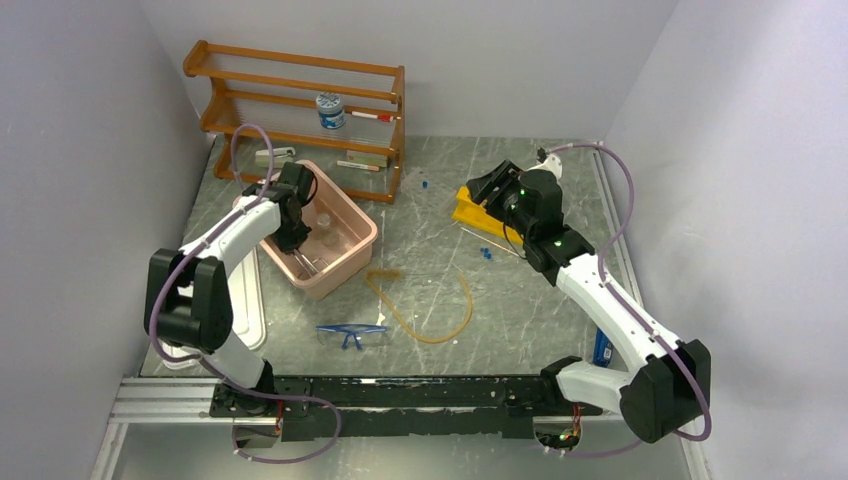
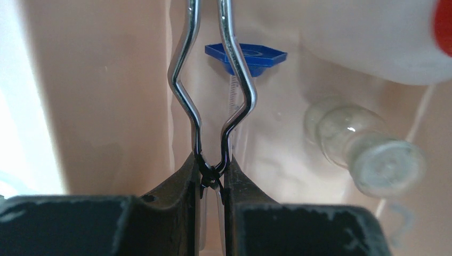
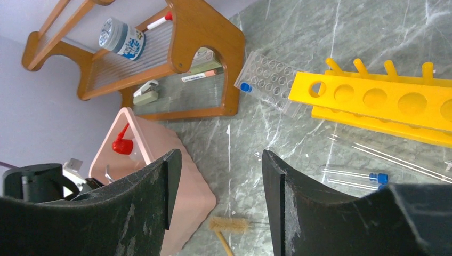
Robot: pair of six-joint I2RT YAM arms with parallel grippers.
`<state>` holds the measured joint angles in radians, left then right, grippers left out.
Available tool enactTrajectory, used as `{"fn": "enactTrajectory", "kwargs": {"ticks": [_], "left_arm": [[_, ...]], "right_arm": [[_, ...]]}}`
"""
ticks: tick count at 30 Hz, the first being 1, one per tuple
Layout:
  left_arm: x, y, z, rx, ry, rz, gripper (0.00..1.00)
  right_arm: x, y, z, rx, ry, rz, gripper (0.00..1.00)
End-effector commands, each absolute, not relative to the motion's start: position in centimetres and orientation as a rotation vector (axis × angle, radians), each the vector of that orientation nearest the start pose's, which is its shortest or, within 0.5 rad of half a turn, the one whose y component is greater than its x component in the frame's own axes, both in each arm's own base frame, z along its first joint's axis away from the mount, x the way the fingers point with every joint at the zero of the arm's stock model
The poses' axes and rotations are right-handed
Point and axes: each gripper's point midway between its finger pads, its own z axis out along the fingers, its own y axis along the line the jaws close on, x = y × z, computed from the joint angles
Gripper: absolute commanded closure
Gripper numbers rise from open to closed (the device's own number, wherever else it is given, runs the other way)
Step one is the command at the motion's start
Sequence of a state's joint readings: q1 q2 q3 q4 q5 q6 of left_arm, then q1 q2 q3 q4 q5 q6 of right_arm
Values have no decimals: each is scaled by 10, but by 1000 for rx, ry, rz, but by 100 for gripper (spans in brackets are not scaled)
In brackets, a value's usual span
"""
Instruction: Organize the chemistry lab equipment
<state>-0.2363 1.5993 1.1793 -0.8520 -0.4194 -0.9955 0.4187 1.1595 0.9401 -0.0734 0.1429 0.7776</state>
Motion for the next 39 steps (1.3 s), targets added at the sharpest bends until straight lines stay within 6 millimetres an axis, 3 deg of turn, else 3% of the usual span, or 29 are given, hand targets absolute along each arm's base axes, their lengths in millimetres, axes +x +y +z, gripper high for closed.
{"fn": "enactTrajectory", "kwargs": {"ticks": [1,6,9,13,16,18,21,23,26,33,37,39], "left_arm": [[335,-31,72,-1062,2417,259,95],[334,-31,58,-1073,2436,269,95],[329,-28,52,-1126,2430,306,84],[332,-31,49,-1114,2438,287,78],[335,-33,51,-1099,2444,272,73],[337,-33,54,-1091,2440,262,70],[341,-34,64,-1052,2437,243,56],[343,-36,71,-1021,2437,229,47],[346,-37,81,-987,2430,201,45],[359,-45,150,-896,2303,30,44],[364,-51,197,-784,2209,-85,43],[368,-62,221,-652,2171,-180,43]], "right_arm": [[366,164,259,418,1865,672,40],[365,163,253,416,1882,658,40],[365,163,252,414,1885,654,40],[364,162,244,406,1899,637,40],[360,159,222,329,1965,570,40],[353,155,196,297,2020,524,39],[345,156,173,245,2065,515,39],[342,161,164,214,2084,532,39],[340,177,158,125,2083,592,39],[329,245,139,-334,2065,641,40],[313,282,113,-633,2032,628,40],[309,291,102,-734,2007,647,41]]}}
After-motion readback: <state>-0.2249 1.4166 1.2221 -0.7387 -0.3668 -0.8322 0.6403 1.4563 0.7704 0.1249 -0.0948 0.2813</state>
